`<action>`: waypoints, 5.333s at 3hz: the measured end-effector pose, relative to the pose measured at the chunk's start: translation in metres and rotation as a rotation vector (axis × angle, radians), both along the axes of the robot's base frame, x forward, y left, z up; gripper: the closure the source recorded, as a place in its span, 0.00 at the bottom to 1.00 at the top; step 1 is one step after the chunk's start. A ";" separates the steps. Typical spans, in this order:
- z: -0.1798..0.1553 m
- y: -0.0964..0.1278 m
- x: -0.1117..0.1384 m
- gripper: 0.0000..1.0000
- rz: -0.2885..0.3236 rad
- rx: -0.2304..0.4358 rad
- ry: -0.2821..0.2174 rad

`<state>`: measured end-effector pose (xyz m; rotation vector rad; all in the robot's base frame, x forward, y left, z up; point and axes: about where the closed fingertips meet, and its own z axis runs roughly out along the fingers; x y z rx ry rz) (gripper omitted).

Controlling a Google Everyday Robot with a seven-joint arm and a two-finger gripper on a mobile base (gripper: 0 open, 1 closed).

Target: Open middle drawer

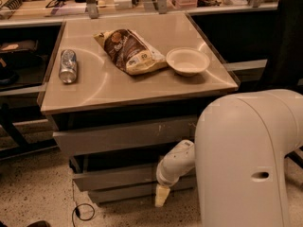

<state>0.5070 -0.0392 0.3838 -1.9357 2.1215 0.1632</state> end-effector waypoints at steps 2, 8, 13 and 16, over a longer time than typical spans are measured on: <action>0.007 -0.007 -0.024 0.00 -0.014 -0.011 0.042; 0.013 -0.038 -0.088 0.00 -0.065 -0.019 0.139; 0.088 -0.092 -0.148 0.00 -0.162 -0.021 0.053; 0.065 -0.062 -0.128 0.00 -0.106 0.009 0.090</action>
Offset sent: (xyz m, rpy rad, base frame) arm -0.1418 -0.0456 0.0018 -0.0801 0.2160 -0.0114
